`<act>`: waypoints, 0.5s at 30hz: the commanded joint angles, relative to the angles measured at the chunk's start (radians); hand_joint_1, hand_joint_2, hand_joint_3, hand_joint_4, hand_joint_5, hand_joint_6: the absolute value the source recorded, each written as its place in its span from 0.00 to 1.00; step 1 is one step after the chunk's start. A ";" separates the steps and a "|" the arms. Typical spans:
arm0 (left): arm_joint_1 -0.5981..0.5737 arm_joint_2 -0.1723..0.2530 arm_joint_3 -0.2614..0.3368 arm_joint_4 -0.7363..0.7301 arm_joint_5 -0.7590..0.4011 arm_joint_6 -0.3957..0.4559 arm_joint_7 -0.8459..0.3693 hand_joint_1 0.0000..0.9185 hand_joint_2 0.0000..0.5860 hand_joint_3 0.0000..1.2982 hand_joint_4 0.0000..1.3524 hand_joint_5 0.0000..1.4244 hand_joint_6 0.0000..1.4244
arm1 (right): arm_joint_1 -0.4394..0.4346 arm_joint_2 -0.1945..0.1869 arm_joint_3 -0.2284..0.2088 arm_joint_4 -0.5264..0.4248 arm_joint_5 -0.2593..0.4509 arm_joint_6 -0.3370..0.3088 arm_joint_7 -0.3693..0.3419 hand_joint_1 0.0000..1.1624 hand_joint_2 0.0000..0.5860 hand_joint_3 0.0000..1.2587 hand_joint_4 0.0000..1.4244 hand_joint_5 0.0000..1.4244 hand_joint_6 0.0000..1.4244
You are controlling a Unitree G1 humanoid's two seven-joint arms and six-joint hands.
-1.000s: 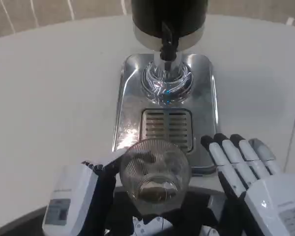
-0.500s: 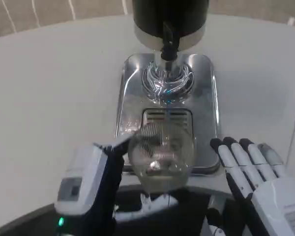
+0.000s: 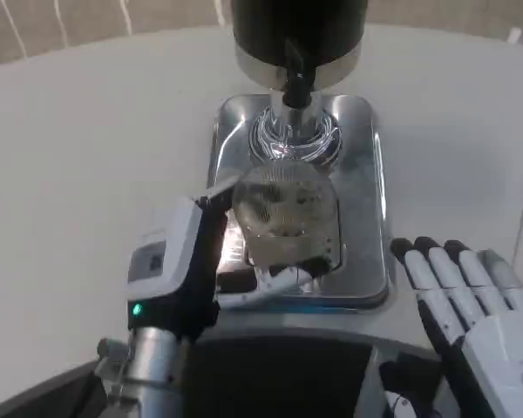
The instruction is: Grasp the cup under the faucet to collect the drink, then remove the cup.
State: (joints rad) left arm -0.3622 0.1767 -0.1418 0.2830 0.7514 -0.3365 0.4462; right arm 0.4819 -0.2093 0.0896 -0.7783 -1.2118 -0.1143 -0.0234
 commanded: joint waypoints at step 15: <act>-0.304 0.037 -0.084 0.438 -0.044 -0.055 0.116 0.73 0.14 0.89 0.95 1.00 1.00 | -0.041 -0.011 -0.050 0.027 0.034 0.015 0.015 0.46 0.91 0.00 0.00 0.00 0.00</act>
State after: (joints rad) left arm -0.6362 0.2049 -0.2188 0.6884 0.7210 -0.3769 0.5259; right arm 0.4351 -0.2189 0.0425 -0.7526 -1.1854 -0.1043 -0.0175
